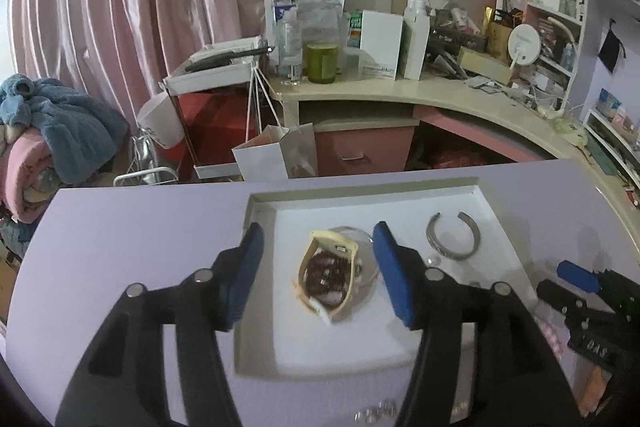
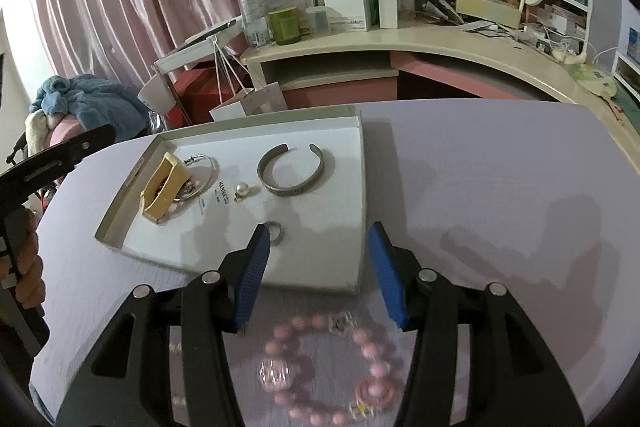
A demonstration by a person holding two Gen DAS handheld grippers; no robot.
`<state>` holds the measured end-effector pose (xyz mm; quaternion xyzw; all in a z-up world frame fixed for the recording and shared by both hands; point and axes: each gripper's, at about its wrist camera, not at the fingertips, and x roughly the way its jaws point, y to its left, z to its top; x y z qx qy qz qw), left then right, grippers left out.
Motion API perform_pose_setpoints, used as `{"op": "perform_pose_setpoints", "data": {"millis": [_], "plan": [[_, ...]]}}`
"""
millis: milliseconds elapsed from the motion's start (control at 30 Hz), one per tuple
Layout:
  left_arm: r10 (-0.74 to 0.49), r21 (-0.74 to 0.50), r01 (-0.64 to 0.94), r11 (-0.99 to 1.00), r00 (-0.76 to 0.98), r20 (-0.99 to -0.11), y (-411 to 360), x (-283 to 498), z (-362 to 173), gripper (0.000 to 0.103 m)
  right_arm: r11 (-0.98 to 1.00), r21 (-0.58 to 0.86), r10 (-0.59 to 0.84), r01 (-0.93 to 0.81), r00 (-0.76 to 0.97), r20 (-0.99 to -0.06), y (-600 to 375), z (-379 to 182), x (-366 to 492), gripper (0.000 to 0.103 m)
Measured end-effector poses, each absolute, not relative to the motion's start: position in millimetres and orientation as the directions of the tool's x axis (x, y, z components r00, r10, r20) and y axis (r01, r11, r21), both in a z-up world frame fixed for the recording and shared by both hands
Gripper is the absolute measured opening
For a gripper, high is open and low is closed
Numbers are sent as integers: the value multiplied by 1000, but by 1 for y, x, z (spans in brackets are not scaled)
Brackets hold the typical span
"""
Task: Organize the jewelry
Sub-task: 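Carry the ring and dark red beads into the gray tray and open both tools, then grasp the pink beaded bracelet with the right tool while the left tool grasps the pearl bracelet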
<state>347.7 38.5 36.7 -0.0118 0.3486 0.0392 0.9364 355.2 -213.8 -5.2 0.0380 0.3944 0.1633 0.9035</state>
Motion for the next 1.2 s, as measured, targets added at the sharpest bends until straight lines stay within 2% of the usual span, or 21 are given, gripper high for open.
{"op": "perform_pose_setpoints", "data": {"millis": [267, 533, 833, 1200], "plan": [[52, -46, -103, 994, 783, -619, 47, 277, 55, 75, 946, 206, 323, -252, 653, -685, -226, 2, 316, 53], [60, -71, -128, 989, 795, -604, 56, 208, 50, 86, 952, 210, 306, -223, 656, -690, -235, -4, 282, 53], [73, -63, -136, 989, 804, -590, 59, 164, 37, 91, 959, 193, 281, -205, 643, -712, -238, -17, 260, 53], [77, -37, -125, 991, 792, -606, 54, 153, 22, 94, 974, 144, 224, -174, 654, -723, -237, -22, 260, 53]]}}
